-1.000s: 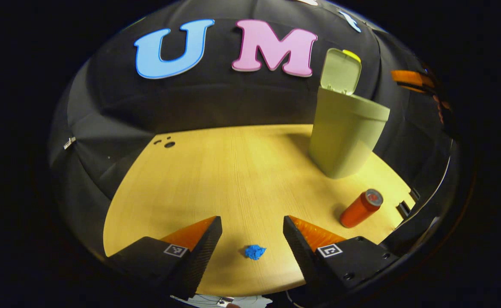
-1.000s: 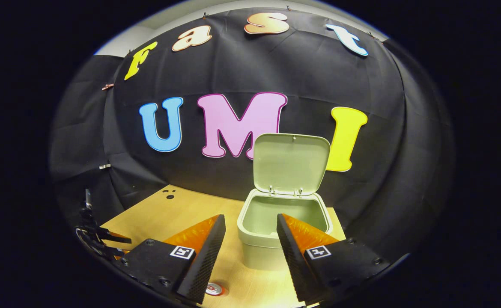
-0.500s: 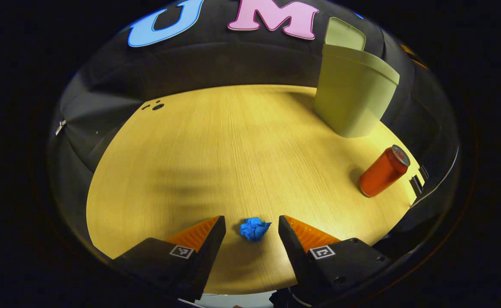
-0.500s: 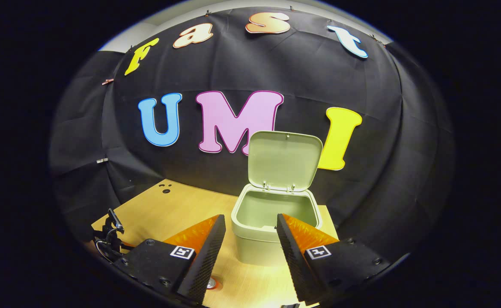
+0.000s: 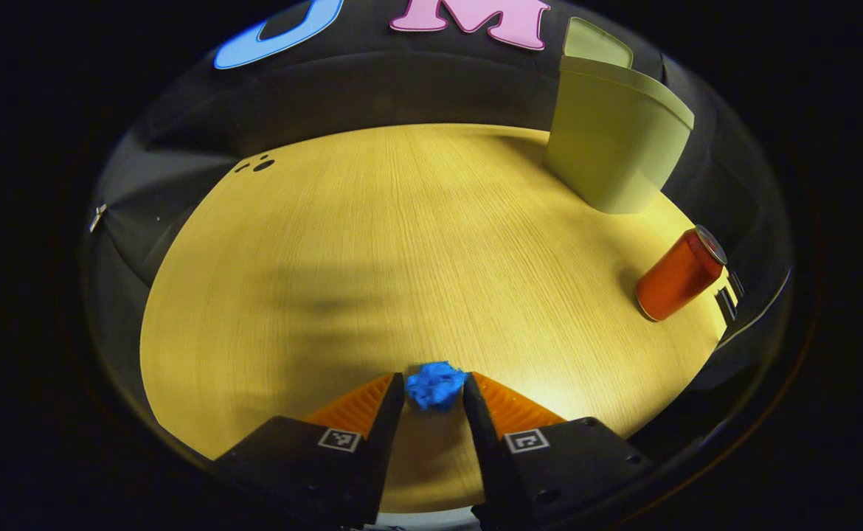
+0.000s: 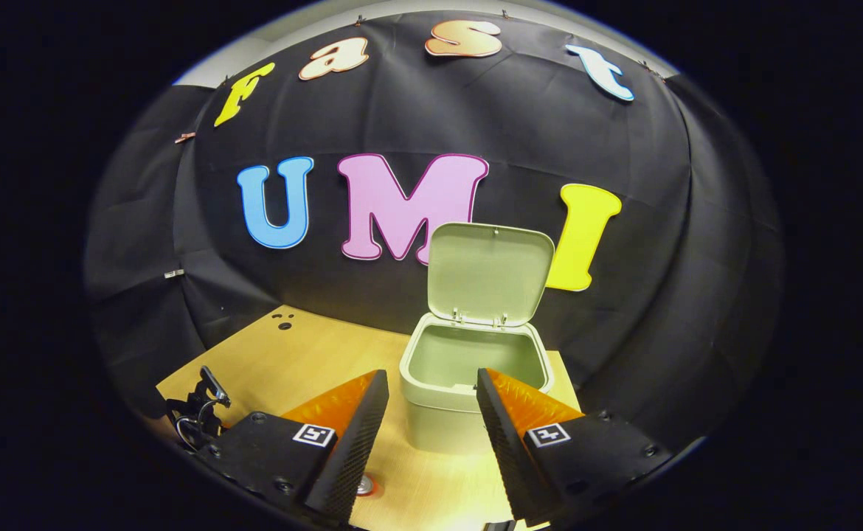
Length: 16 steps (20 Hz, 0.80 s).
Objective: Press the lid of the desktop garbage bin to open it, pick up the crumpled paper on the desktop and throw it into the bin, then pick up the pop can on the desktop and drop it into the bin, and finally close the garbage bin lid.
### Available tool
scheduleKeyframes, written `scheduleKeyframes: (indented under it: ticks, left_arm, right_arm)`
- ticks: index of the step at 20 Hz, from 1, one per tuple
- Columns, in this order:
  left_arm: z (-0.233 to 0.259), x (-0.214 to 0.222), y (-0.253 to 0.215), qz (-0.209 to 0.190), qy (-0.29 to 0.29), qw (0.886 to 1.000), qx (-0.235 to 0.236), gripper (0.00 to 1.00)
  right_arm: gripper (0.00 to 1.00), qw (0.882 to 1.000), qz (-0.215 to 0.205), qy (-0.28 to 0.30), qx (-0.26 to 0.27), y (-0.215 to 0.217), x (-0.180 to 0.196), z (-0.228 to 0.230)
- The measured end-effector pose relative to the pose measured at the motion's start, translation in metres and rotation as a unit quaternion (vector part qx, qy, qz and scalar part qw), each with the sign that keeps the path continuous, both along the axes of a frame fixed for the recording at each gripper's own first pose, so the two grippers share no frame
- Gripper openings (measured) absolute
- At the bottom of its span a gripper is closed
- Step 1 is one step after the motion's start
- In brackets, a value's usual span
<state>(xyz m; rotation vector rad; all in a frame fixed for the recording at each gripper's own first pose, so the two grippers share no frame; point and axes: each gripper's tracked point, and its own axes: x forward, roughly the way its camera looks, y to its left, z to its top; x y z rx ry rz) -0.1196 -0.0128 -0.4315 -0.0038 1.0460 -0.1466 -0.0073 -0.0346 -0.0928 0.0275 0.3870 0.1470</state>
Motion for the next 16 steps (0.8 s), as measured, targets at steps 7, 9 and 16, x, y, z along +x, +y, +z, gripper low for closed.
scheduleKeyframes:
  ticks: [7,9,16]
  left_arm:
    - [0.014,0.008,0.008,0.001,-0.021,1.0,-0.003,0.43]
    - [0.029,0.016,0.007,0.005,-0.037,0.999,-0.01,0.42]
    - [0.132,0.074,0.002,0.035,-0.146,0.987,-0.062,0.43]
  right_arm:
    - [0.79,1.0,-0.001,0.003,0.007,0.007,-0.004,-0.003]
    - [0.79,1.0,-0.002,0.004,0.009,0.008,-0.006,-0.004]
    - [0.79,1.0,0.005,0.012,0.011,0.016,-0.014,-0.012]
